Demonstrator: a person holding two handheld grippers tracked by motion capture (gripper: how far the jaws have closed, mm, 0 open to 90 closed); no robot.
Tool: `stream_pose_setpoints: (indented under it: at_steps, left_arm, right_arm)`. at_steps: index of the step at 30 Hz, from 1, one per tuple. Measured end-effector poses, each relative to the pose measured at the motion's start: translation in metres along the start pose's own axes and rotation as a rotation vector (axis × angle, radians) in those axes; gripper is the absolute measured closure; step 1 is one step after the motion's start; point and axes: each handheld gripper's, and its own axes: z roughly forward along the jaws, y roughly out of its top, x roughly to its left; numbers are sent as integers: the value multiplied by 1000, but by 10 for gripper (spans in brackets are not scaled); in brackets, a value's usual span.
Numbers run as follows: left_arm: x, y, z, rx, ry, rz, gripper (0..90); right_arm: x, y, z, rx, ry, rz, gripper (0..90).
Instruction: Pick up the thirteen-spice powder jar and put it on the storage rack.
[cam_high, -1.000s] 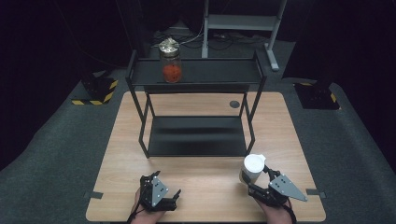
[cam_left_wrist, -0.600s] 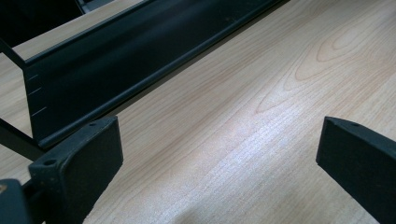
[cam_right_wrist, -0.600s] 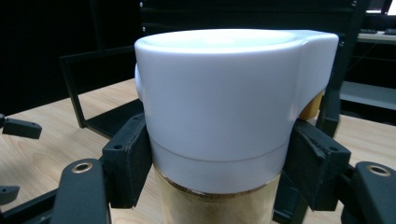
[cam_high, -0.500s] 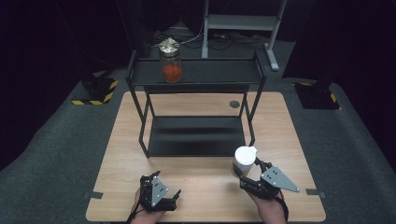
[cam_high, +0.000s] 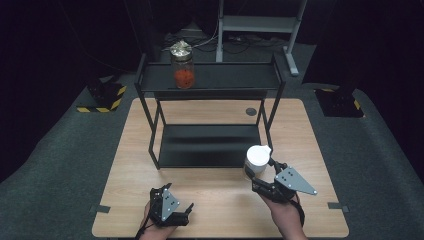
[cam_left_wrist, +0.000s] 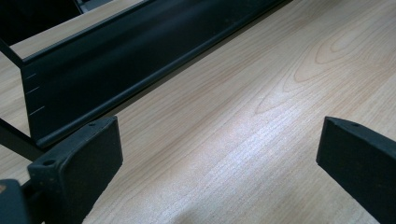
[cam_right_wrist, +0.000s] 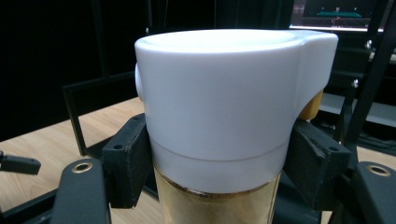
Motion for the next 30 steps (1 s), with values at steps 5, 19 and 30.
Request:
stream_pose_setpoints:
  at_steps: [5, 19, 30]
  left_arm:
    - [0, 0, 0, 2, -2, 11, 6]
    - [0, 0, 0, 2, -5, 12, 6]
    - [0, 0, 0, 2, -7, 15, 6]
  right_arm:
    - [1, 7, 4, -8, 2, -9, 292]
    - [-1, 26, 13, -19, 12, -5, 293]
    - [-3, 41, 17, -31, 13, -1, 293]
